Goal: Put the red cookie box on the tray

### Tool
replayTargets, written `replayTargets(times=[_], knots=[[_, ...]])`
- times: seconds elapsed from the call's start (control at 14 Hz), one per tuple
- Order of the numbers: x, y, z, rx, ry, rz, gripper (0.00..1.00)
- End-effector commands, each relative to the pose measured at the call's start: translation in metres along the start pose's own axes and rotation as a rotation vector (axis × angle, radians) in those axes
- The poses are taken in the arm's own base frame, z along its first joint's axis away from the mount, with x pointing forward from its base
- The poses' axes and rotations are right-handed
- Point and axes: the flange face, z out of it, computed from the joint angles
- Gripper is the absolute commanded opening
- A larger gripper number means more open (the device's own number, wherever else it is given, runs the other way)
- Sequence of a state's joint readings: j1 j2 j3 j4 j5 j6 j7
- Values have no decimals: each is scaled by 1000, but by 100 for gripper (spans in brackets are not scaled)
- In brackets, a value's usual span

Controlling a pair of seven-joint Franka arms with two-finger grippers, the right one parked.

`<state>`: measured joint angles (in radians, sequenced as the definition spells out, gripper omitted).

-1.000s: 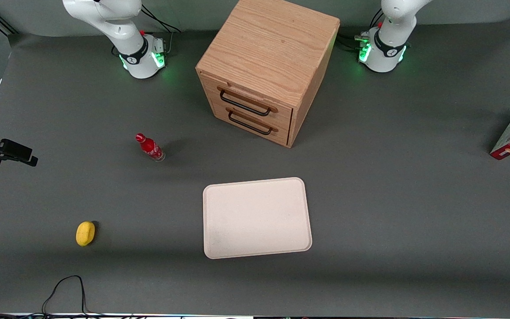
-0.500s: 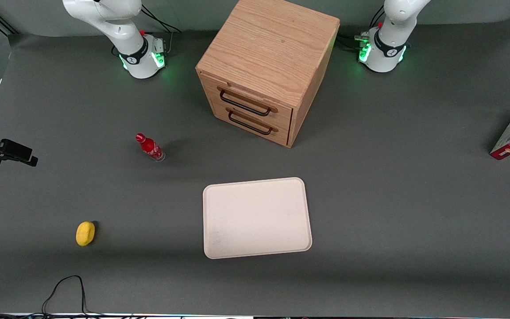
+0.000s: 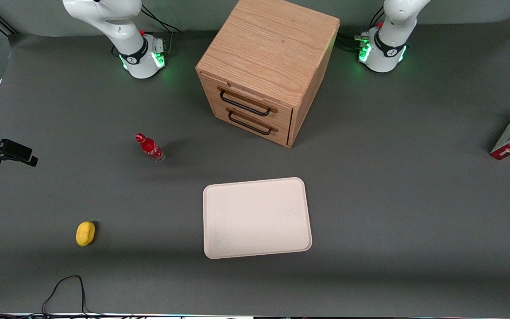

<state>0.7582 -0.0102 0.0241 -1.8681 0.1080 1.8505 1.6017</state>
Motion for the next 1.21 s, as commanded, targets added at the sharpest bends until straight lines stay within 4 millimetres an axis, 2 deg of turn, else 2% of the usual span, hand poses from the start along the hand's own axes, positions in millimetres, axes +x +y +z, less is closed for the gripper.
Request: replayTargets(times=[0.0, 0.14, 0.29, 0.64, 1.14], knots=[[-2, 17, 35, 28, -9, 25, 100], [-11, 22, 63, 50, -6, 10, 100], [-9, 23, 87, 55, -2, 10, 100], [0, 7, 141, 19, 13, 21, 100], [12, -10, 191, 28, 17, 43, 100]])
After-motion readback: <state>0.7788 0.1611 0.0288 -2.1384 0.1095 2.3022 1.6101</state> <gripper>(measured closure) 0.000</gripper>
